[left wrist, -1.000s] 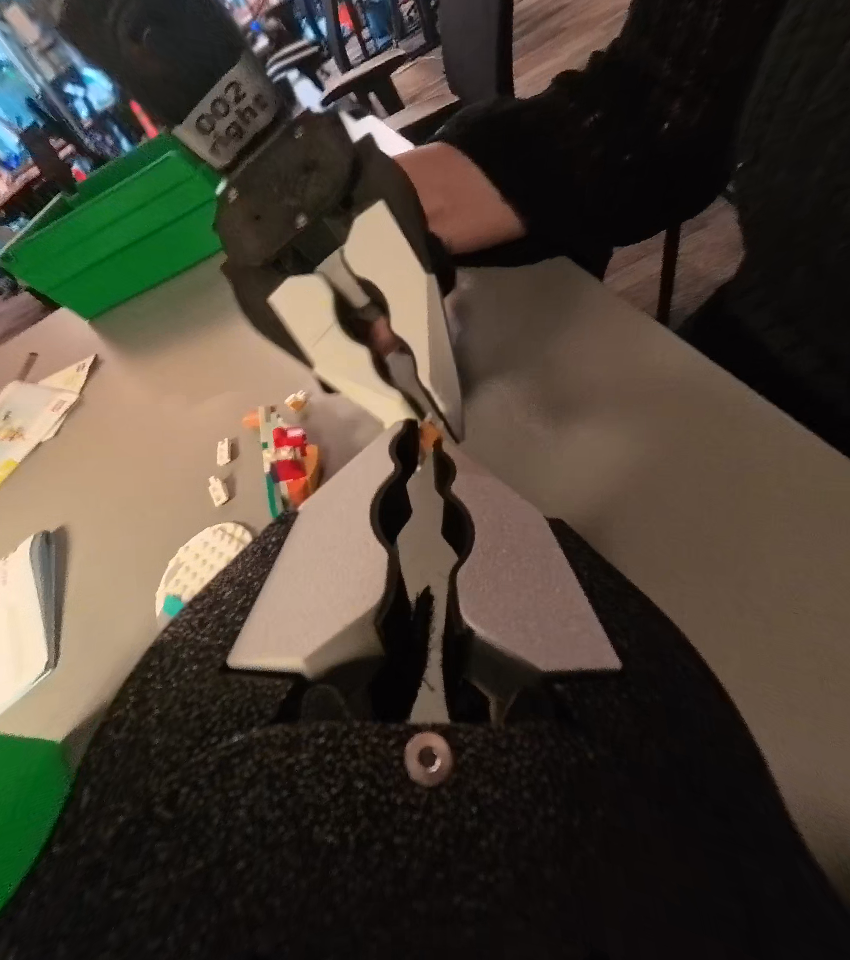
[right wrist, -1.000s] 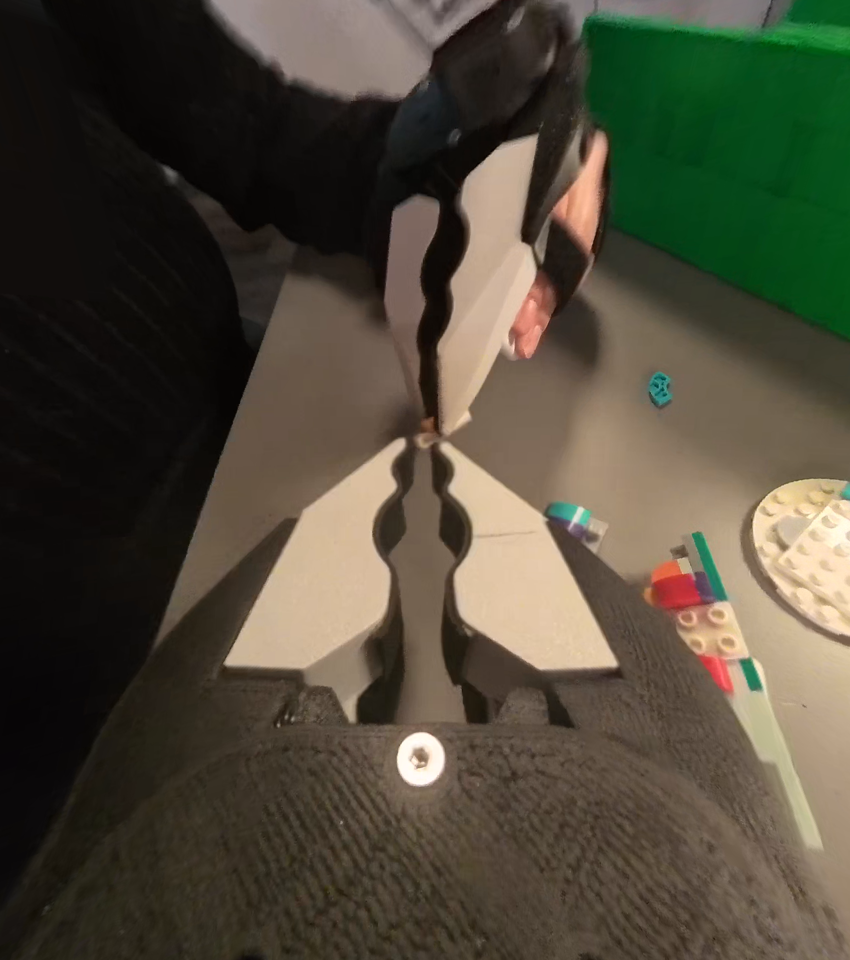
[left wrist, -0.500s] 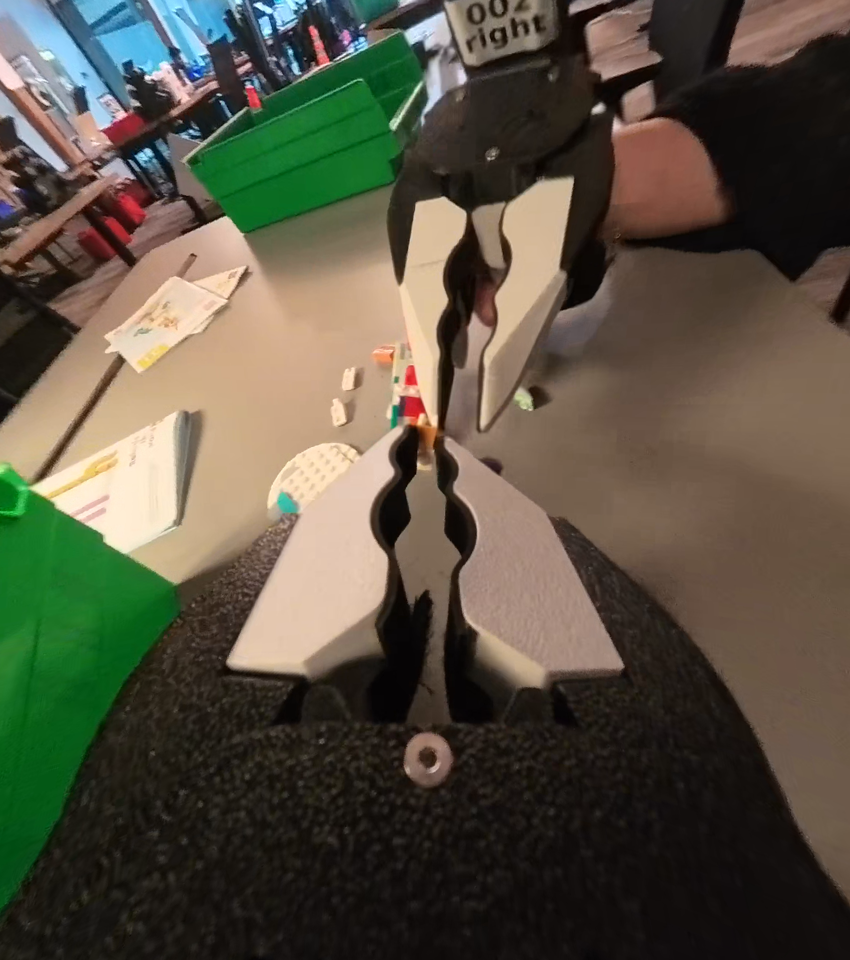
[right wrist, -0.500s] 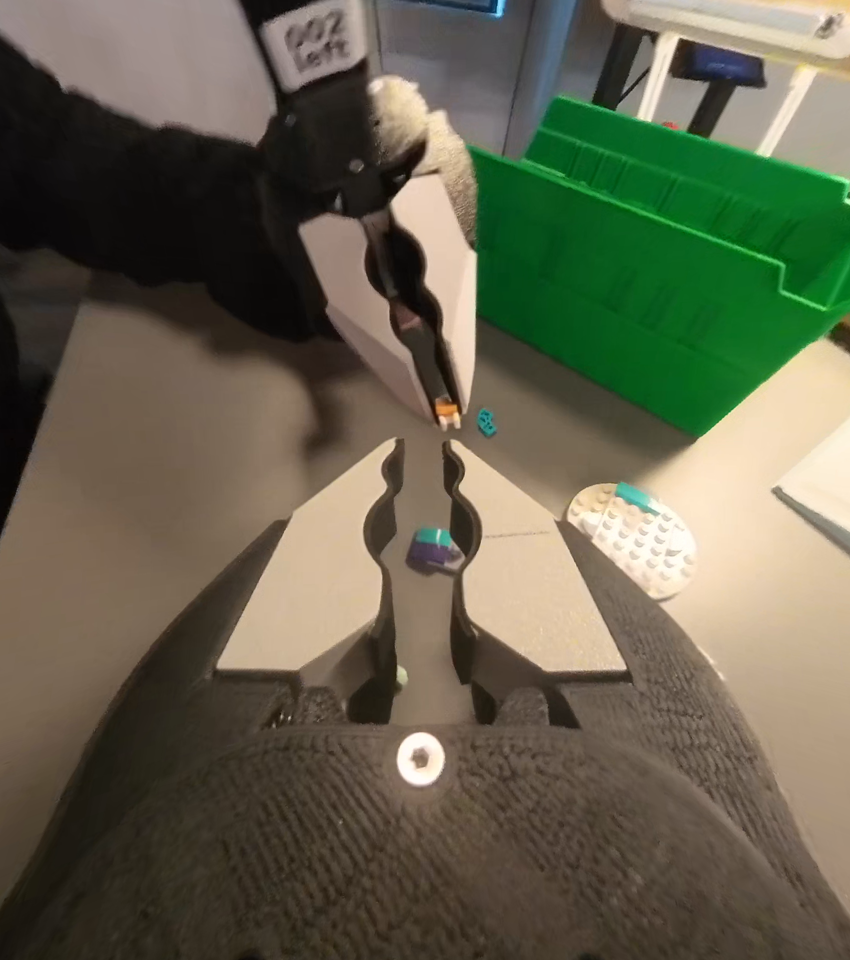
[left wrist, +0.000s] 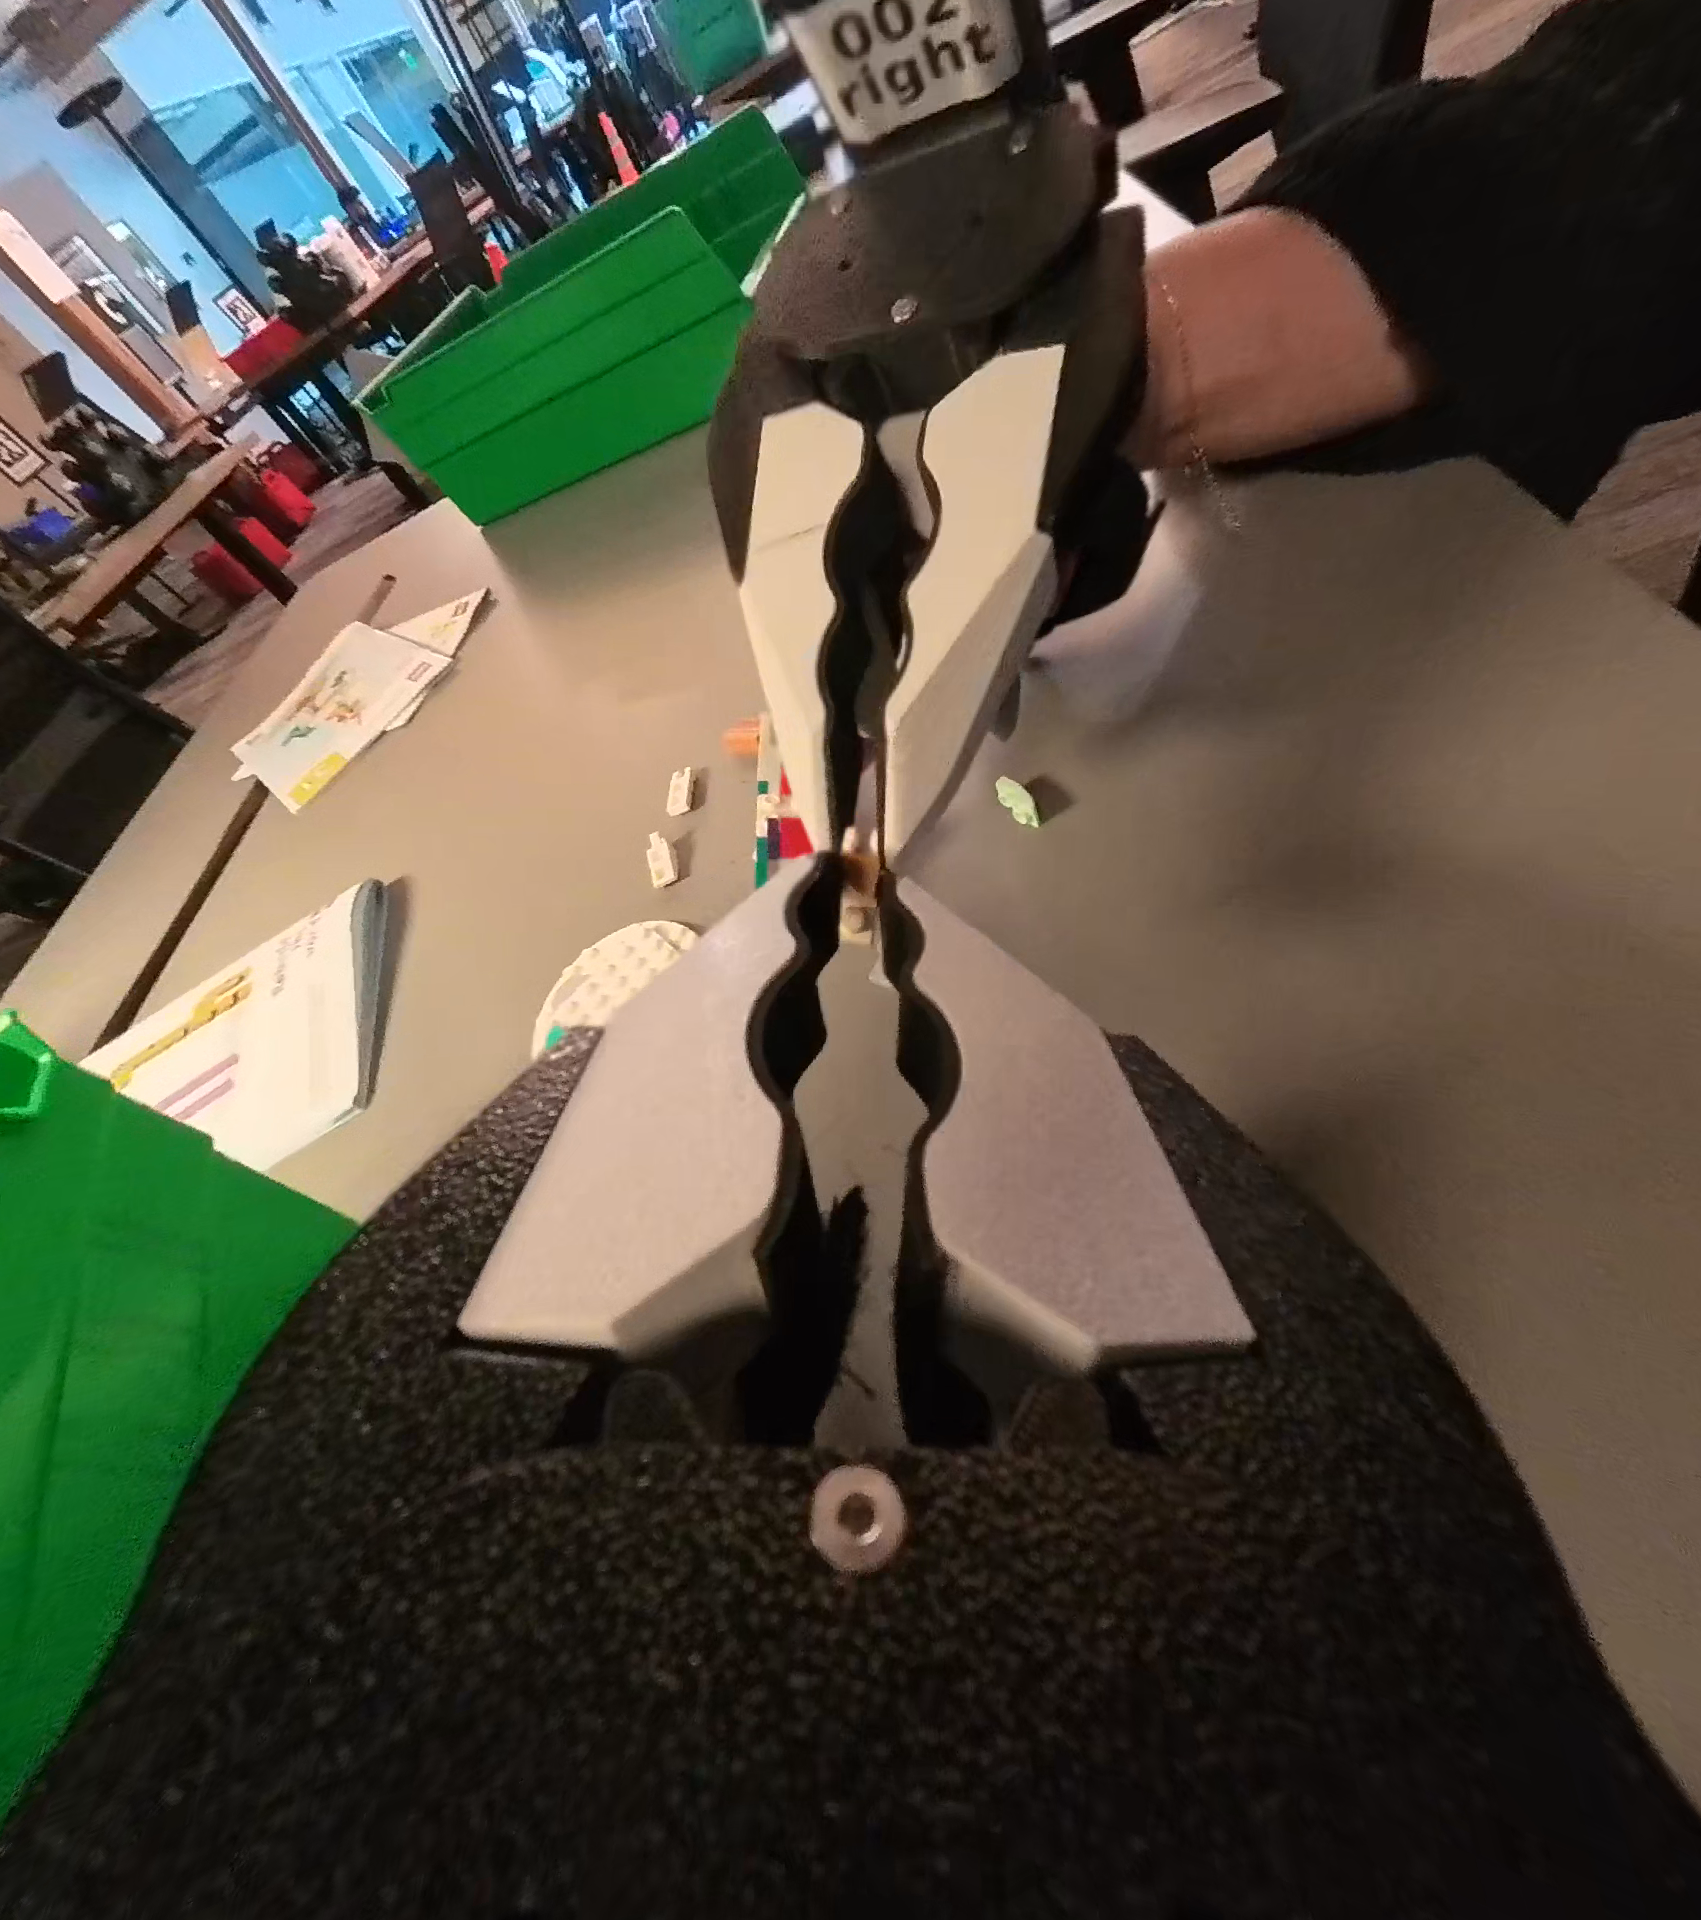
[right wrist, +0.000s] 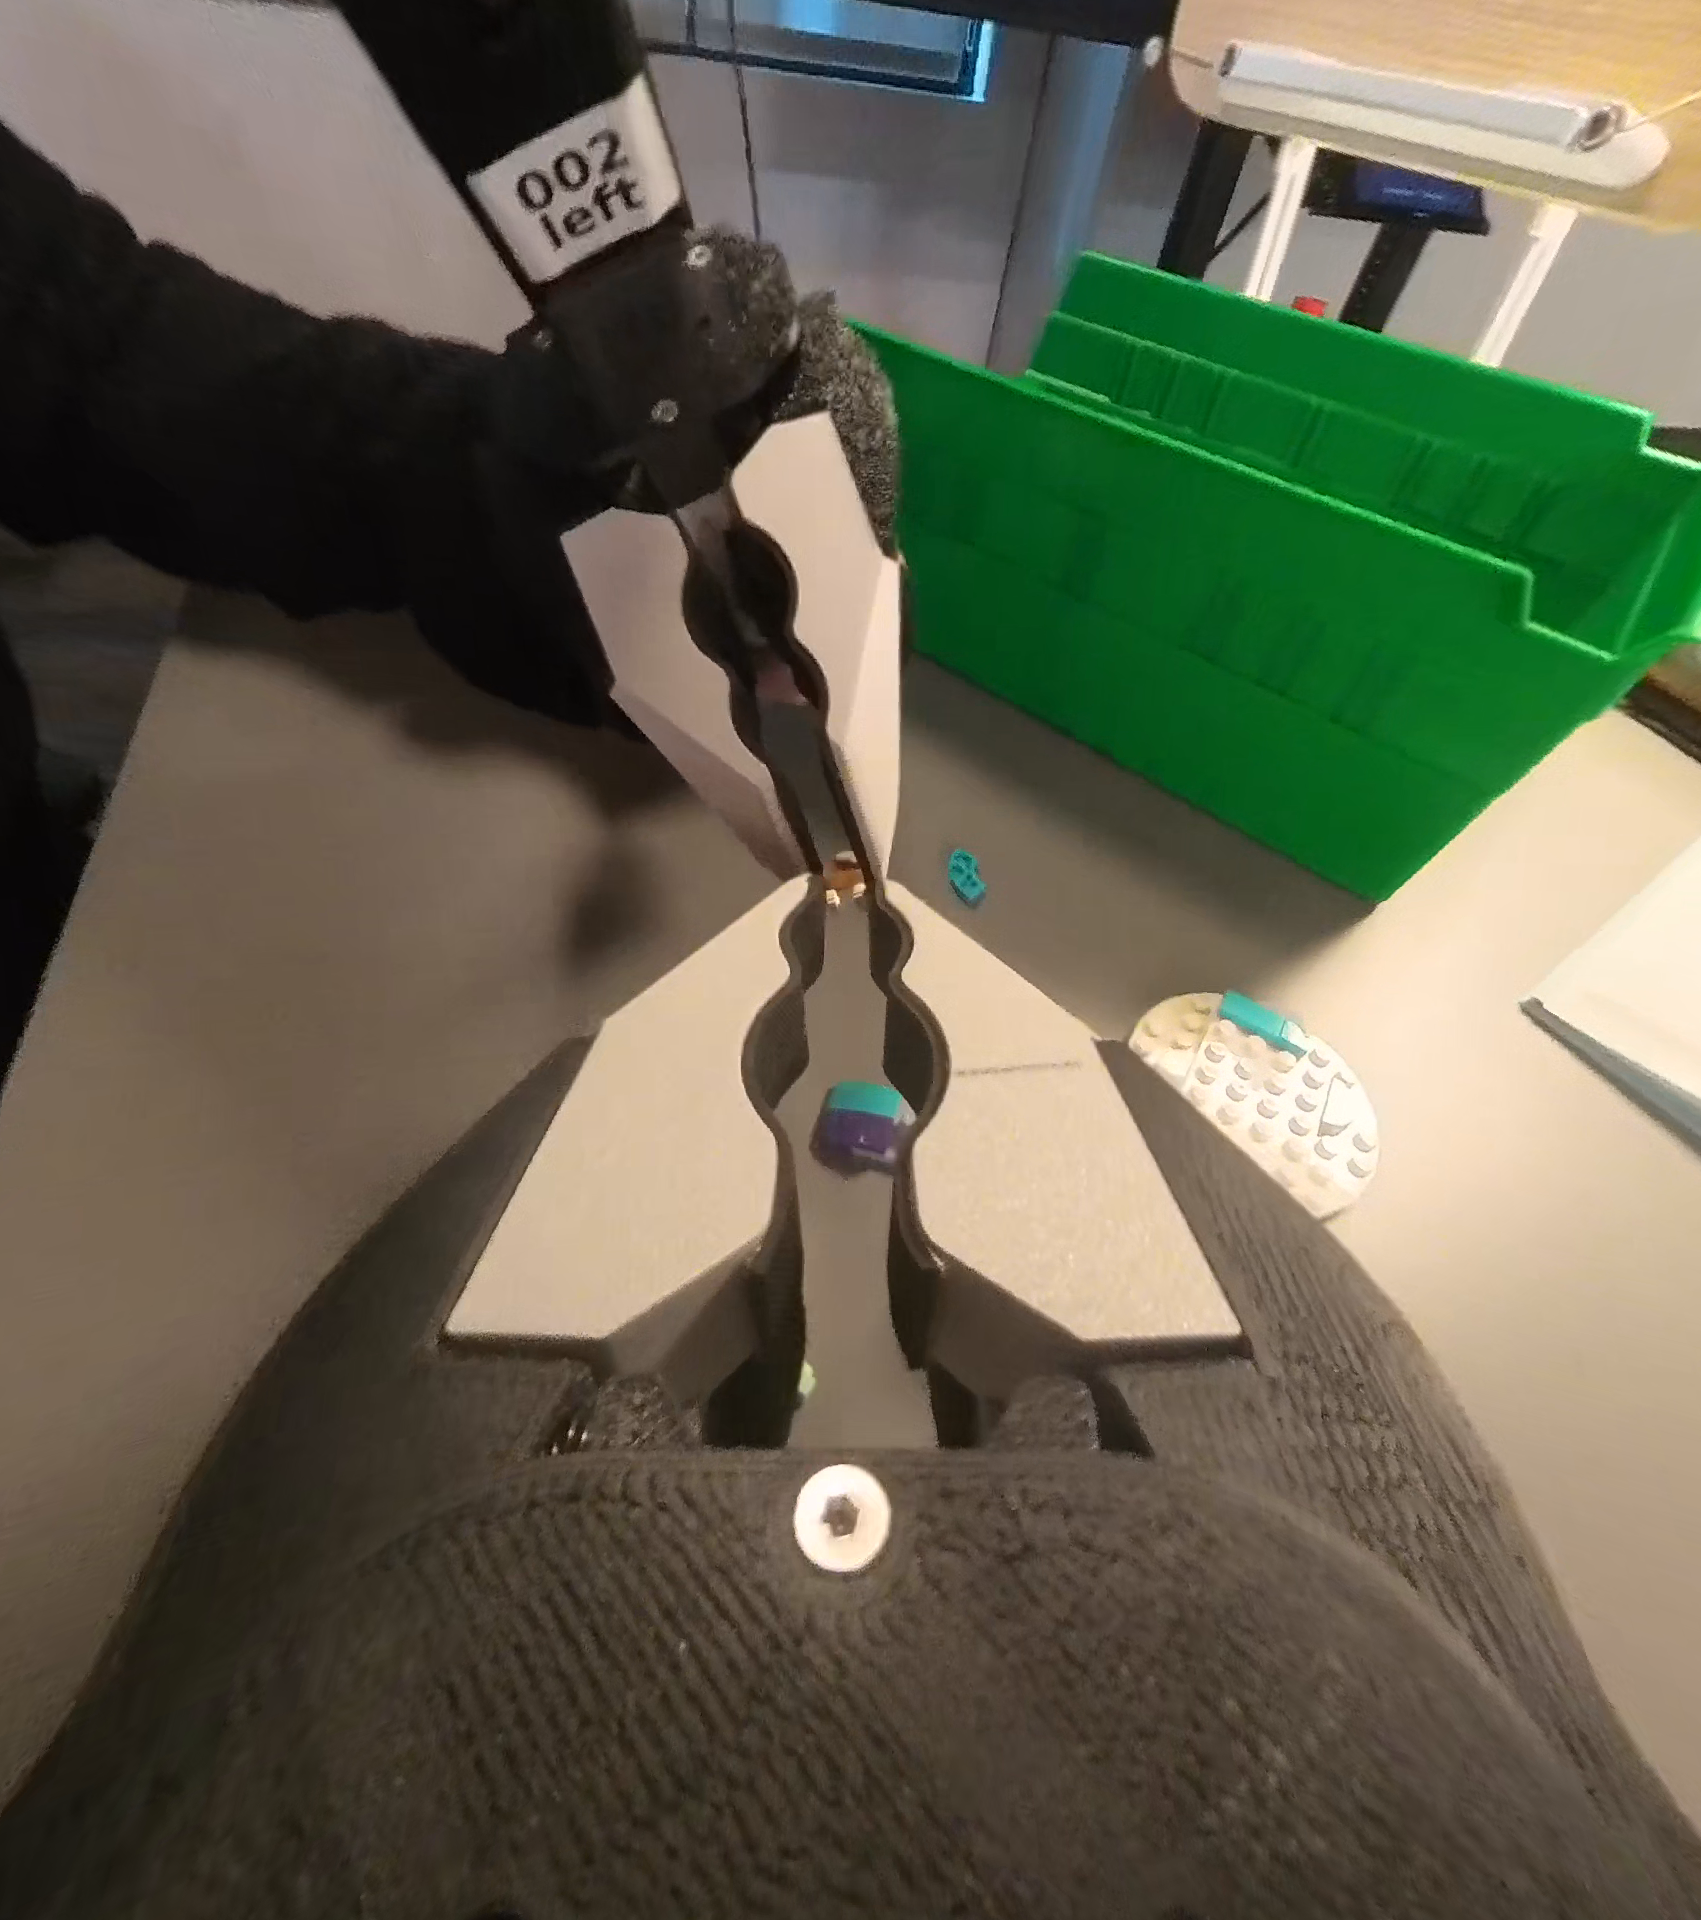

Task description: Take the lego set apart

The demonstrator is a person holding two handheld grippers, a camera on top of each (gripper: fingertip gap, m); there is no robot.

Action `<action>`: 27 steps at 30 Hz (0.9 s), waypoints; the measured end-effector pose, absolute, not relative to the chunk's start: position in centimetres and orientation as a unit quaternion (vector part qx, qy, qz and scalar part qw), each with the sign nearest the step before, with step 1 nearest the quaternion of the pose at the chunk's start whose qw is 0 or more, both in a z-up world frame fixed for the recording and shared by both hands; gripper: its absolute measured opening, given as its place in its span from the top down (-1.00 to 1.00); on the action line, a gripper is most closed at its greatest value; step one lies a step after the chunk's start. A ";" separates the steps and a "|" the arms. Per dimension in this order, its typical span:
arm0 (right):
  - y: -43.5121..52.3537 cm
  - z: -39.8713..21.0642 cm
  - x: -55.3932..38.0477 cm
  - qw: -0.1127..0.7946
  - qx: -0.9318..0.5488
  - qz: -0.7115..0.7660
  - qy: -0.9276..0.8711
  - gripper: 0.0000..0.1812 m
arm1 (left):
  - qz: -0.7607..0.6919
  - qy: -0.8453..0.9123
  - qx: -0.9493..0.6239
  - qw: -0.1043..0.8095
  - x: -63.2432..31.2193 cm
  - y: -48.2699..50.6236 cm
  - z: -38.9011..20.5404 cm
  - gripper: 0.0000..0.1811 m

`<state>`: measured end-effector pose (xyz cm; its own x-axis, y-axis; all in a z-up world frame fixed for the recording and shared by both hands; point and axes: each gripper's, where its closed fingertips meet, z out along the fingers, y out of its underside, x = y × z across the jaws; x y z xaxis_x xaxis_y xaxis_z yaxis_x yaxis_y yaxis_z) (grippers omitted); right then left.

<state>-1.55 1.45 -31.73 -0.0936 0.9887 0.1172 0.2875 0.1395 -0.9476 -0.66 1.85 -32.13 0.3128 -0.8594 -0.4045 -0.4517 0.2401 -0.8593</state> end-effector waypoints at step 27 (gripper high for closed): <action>1.0 -35.0 -1.4 0.434 -0.481 0.273 -0.711 0.94 | -0.063 0.648 -0.552 0.521 -0.7 1.2 -34.6 0.84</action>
<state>-1.40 0.99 -34.96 -0.1617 0.9209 0.3547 0.4469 0.3888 -0.8057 -0.68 1.20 -34.58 0.1520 -0.7811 -0.6056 -0.6504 0.3824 -0.6564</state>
